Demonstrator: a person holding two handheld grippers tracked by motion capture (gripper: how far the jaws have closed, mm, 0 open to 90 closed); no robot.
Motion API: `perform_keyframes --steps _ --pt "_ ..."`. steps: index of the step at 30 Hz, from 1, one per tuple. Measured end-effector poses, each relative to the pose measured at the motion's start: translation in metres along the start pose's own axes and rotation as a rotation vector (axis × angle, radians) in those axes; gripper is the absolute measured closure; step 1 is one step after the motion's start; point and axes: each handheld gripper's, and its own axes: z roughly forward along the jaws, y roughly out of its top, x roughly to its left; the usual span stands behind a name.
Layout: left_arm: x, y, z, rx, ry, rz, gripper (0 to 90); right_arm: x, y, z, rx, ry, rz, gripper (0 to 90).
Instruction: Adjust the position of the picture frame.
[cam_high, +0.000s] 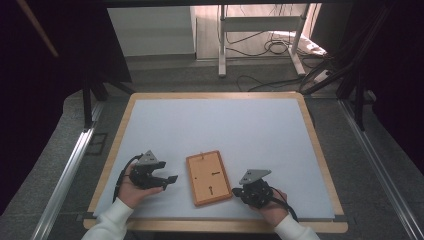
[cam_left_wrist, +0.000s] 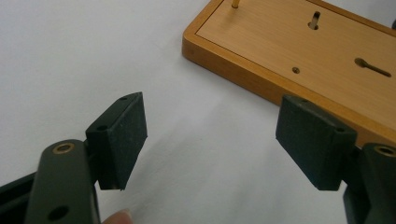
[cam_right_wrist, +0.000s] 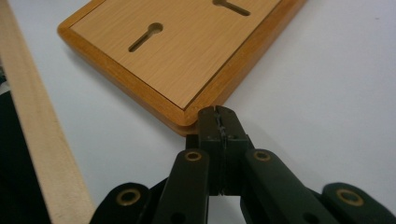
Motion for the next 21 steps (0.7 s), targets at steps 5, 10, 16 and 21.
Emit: perform_keyframes --steps 5,10,16,21 --pt "0.000 0.000 0.000 -0.001 -0.001 0.000 24.9 0.011 0.001 0.004 0.008 0.018 -0.028 90.0" --pt "0.001 0.000 -0.001 -0.001 -0.002 0.004 24.9 0.024 0.003 0.010 0.015 0.030 -0.059 90.0" --pt "0.001 0.001 -0.001 -0.001 -0.002 0.005 24.9 0.029 0.006 0.012 0.007 0.022 -0.072 90.0" --pt "0.001 0.001 -0.001 -0.002 -0.002 0.006 24.9 0.030 0.006 0.012 0.005 0.024 -0.075 90.0"
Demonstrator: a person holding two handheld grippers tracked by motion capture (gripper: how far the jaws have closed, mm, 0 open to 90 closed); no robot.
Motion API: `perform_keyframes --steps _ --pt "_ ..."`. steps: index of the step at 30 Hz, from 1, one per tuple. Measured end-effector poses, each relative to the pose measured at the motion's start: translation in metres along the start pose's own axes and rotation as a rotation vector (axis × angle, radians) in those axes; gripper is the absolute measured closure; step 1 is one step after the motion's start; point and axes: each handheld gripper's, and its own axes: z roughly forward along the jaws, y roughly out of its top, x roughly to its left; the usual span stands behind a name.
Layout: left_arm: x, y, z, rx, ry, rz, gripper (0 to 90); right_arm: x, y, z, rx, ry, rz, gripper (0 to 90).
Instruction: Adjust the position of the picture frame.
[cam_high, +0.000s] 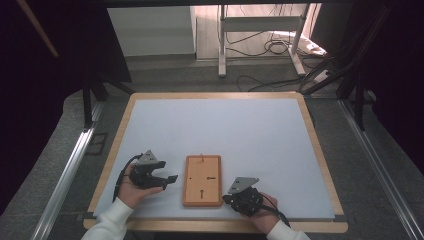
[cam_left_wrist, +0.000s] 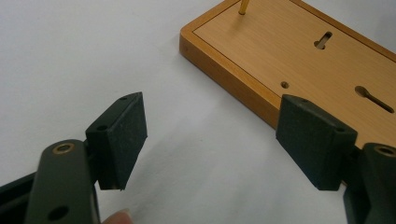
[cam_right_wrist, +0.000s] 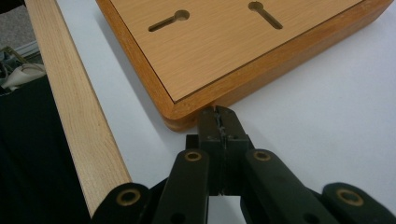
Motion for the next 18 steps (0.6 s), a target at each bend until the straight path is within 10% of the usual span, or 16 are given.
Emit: perform_keyframes --steps 18 --pt "-0.0004 0.0004 0.0016 0.008 -0.001 0.002 24.7 0.0005 0.0008 -0.0024 -0.040 0.036 0.038 90.0"
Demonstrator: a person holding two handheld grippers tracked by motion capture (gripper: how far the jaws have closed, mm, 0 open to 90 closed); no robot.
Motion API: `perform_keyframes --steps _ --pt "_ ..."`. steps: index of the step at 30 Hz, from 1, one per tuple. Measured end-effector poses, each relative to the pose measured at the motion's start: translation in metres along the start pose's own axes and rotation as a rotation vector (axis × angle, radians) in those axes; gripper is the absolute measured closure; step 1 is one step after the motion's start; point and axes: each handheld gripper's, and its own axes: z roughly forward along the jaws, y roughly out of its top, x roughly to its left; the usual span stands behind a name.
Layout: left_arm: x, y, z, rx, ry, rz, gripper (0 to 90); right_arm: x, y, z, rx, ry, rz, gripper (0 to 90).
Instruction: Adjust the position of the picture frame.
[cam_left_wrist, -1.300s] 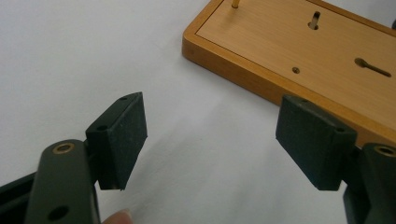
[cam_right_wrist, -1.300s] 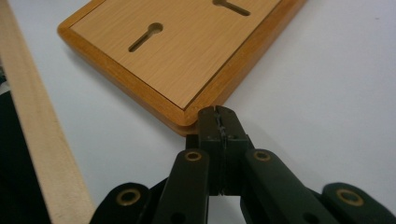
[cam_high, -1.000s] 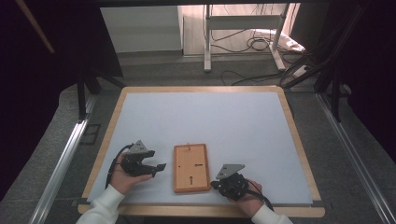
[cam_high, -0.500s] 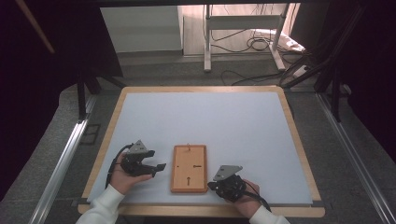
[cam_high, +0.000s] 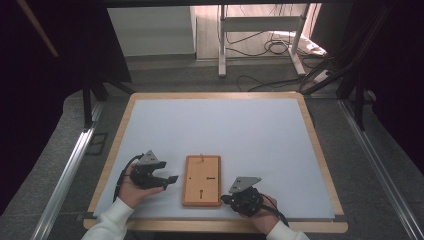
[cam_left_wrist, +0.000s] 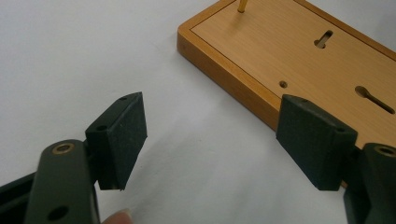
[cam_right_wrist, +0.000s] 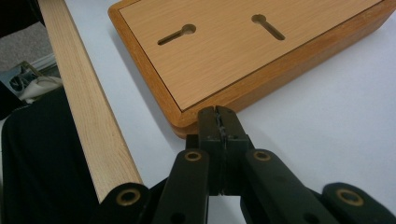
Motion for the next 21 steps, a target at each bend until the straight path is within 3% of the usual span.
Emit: perform_keyframes --steps 3,6,7,8,13,14,16,18,20,21 --pt "0.000 0.000 -0.001 -0.002 0.001 -0.002 24.8 -0.001 0.000 0.000 -0.001 0.006 0.003 90.0" --pt "0.001 0.000 -0.001 -0.007 0.001 -0.002 24.8 -0.005 0.001 -0.008 -0.029 -0.024 -0.002 90.0" --pt "0.001 0.000 -0.002 -0.008 0.000 -0.003 24.8 -0.013 -0.001 -0.017 -0.057 -0.059 0.021 90.0" --pt "0.001 0.000 -0.002 -0.009 0.000 -0.004 24.8 -0.013 -0.001 -0.017 -0.057 -0.059 0.021 90.0" --pt "0.001 0.000 -0.002 -0.013 0.000 -0.006 24.8 -0.035 -0.020 -0.039 -0.093 -0.150 0.084 87.2" --pt "0.000 0.000 -0.002 -0.012 0.000 -0.005 24.9 -0.042 -0.029 -0.047 -0.106 -0.173 0.117 86.8" --pt "0.000 0.000 -0.002 -0.008 -0.001 0.001 24.9 -0.046 -0.033 -0.050 -0.110 -0.178 0.134 86.1" --pt "0.000 0.000 -0.001 -0.009 -0.002 -0.001 24.9 -0.051 -0.039 -0.056 -0.117 -0.187 0.159 82.2" --pt "-0.001 0.000 -0.001 -0.009 -0.002 0.000 24.9 -0.056 -0.044 -0.060 -0.135 -0.215 0.175 67.2" --pt "-0.001 0.000 0.000 -0.009 -0.002 0.000 24.9 -0.056 -0.044 -0.060 -0.135 -0.215 0.175 67.2"
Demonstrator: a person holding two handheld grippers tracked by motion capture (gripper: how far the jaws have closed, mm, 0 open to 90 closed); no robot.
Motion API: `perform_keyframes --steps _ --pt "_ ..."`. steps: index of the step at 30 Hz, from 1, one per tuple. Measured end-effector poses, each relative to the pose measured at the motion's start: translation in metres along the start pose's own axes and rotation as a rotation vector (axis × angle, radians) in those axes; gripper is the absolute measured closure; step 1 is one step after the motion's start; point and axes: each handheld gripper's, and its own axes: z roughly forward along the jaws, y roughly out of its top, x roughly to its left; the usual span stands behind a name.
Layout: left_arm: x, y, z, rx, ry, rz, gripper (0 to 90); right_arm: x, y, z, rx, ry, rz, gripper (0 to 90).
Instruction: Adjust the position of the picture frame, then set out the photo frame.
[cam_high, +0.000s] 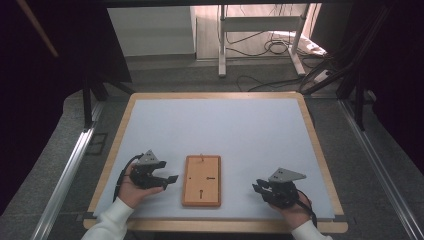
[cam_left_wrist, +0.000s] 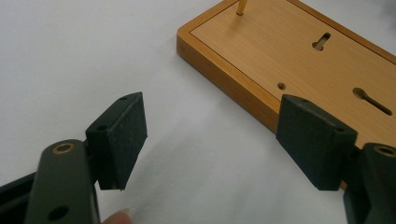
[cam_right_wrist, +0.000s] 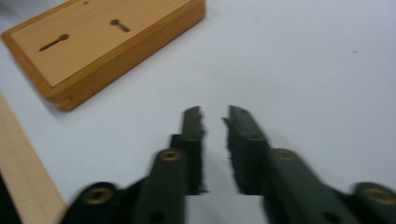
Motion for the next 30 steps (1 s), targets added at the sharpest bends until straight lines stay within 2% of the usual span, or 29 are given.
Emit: perform_keyframes --steps 3,5,9,16,24,28,30 --pt "0.000 0.000 0.000 -0.001 0.000 0.002 24.9 -0.001 -0.001 0.001 -0.032 0.000 0.019 52.4" --pt "0.000 0.000 0.000 0.002 0.000 0.004 24.9 0.001 -0.001 0.003 -0.046 -0.019 0.020 42.8" --pt "0.000 0.000 0.001 0.005 0.000 0.005 24.9 0.003 0.000 0.006 -0.056 -0.034 0.022 33.5" --pt "0.000 0.001 0.001 0.000 0.000 0.005 25.0 -0.002 0.001 0.007 -0.058 -0.035 0.072 30.2" --pt "-0.001 0.004 0.001 -0.015 -0.004 0.003 25.1 0.001 0.001 0.009 -0.049 -0.040 0.059 28.0" --pt "-0.006 0.011 0.003 0.001 0.010 0.046 26.0 0.001 0.002 0.010 -0.043 -0.038 0.047 27.9" --pt "-0.009 0.015 0.005 0.001 0.002 0.058 26.5 0.002 0.002 0.011 -0.038 -0.038 0.038 27.4"
